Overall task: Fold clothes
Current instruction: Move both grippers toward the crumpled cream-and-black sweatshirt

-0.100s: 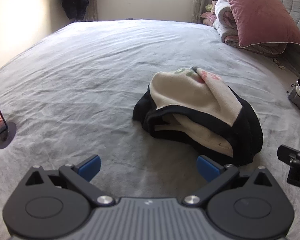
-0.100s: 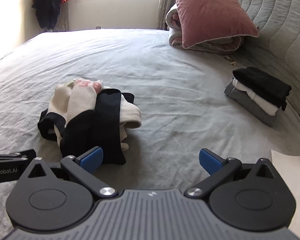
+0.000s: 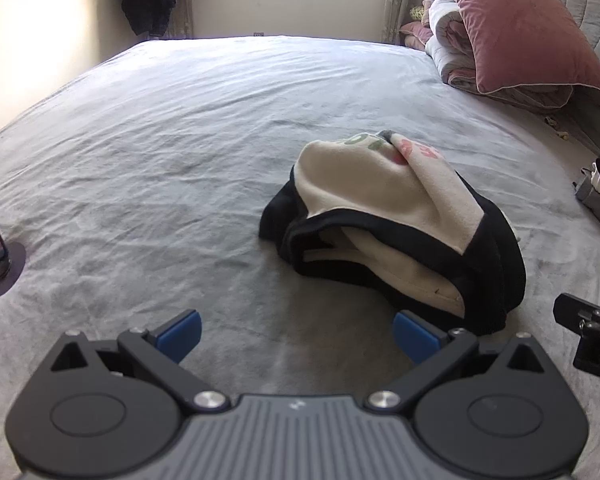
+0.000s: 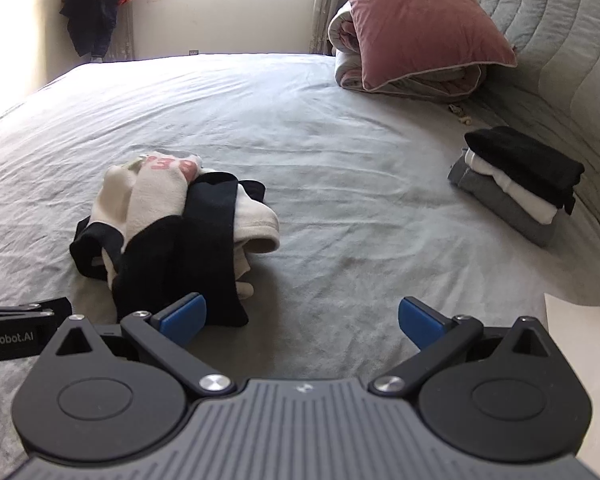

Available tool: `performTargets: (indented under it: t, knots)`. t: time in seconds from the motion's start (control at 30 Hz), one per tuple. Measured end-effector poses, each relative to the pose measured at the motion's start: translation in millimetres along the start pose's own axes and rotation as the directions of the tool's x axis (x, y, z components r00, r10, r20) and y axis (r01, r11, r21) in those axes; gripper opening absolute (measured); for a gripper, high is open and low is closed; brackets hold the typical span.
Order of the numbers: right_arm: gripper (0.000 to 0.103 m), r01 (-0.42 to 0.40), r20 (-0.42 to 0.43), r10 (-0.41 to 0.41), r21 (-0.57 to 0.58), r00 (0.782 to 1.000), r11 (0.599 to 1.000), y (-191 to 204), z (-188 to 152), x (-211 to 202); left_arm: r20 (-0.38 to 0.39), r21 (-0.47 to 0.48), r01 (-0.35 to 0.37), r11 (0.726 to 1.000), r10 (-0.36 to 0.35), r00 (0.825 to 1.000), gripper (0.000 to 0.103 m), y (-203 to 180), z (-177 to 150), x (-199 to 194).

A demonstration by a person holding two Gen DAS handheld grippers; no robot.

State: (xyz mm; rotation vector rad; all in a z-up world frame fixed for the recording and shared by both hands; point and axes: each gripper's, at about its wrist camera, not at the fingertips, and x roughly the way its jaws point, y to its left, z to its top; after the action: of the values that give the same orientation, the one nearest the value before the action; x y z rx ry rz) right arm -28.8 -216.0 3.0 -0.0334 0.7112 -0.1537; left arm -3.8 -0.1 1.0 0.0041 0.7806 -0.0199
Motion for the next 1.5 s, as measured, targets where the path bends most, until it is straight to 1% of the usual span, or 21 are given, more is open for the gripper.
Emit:
performTargets:
  t: [0.03, 0.07, 0.13, 0.2, 0.27, 0.53, 0.83, 0.97, 1.07, 1.23, 1.33, 1.43, 1.5]
  knots:
    - [0.103, -0.008, -0.006, 0.008, 0.013, 1.0, 1.0, -1.2, 0.3, 3.0, -0.009, 0.006, 0.002, 1.0, -0.002, 1.0, 0.103, 1.1, -1.9, 2.0]
    - [0.103, -0.016, -0.011, 0.016, 0.027, 1.0, 1.0, -2.4, 0.5, 6.0, -0.036, 0.014, -0.001, 1.0, 0.001, 0.999, 0.103, 1.6, -3.4, 7.9]
    - [0.103, -0.031, -0.022, 0.032, 0.054, 0.999, 0.998, -4.8, 1.0, 12.0, -0.07, 0.028, -0.016, 0.999, 0.018, 0.997, 0.103, -3.5, 2.2, 15.0]
    - [0.103, -0.046, -0.032, 0.049, 0.081, 0.998, 0.996, -7.2, 1.5, 18.0, -0.07, 0.027, -0.012, 1.0, 0.014, 0.997, 0.103, -4.5, 3.0, 17.2]
    - [0.103, -0.043, -0.038, 0.047, 0.098, 0.998, 0.994, -9.4, 0.4, 24.2, -0.071, 0.023, -0.003, 1.0, 0.005, 0.997, 0.103, -3.1, 2.6, 19.7]
    - [0.103, -0.042, -0.079, 0.049, 0.086, 0.996, 0.995, -10.5, -0.7, 32.1, -0.072, 0.024, -0.002, 1.0, 0.004, 0.997, 0.103, -4.7, 0.4, 25.3]
    - [0.103, -0.046, -0.106, 0.053, 0.069, 0.993, 0.997, -13.6, -2.5, 36.0, -0.106, 0.039, -0.015, 0.999, 0.019, 0.994, 0.103, -7.2, -4.0, 37.3]
    - [0.103, -0.049, -0.119, 0.056, 0.062, 0.991, 0.997, -15.6, -2.0, 38.4, -0.132, 0.054, -0.033, 0.998, 0.04, 0.99, 0.103, -8.9, -9.6, 47.8]
    - [0.103, -0.078, -0.152, 0.085, 0.053, 0.985, 0.996, -17.0, -2.6, 44.3, -0.166, 0.064, -0.054, 0.997, 0.064, 0.984, 0.103, -9.6, -17.0, 57.6]
    - [0.103, -0.113, -0.208, 0.117, 0.033, 0.971, 0.993, -19.3, -3.4, 54.5, -0.159, 0.044, -0.052, 0.998, 0.059, 0.986, 0.103, -9.0, -27.2, 61.9]
    - [0.103, -0.119, -0.23, 0.125, 0.039, 0.965, 0.992, -22.8, -3.7, 59.1, -0.14, 0.04, -0.049, 0.998, 0.054, 0.989, 0.103, -9.9, -31.6, 62.8]
    - [0.103, -0.135, -0.242, 0.145, 0.06, 0.959, 0.989, -27.0, -3.0, 61.4, -0.138, 0.047, -0.05, 0.998, 0.056, 0.989, 0.103, -11.5, -29.9, 62.0]
    - [0.103, -0.146, -0.249, 0.156, 0.06, 0.956, 0.988, -28.5, -2.8, 62.2, -0.15, 0.037, -0.035, 0.999, 0.04, 0.988, 0.103, -9.4, -24.0, 60.3]
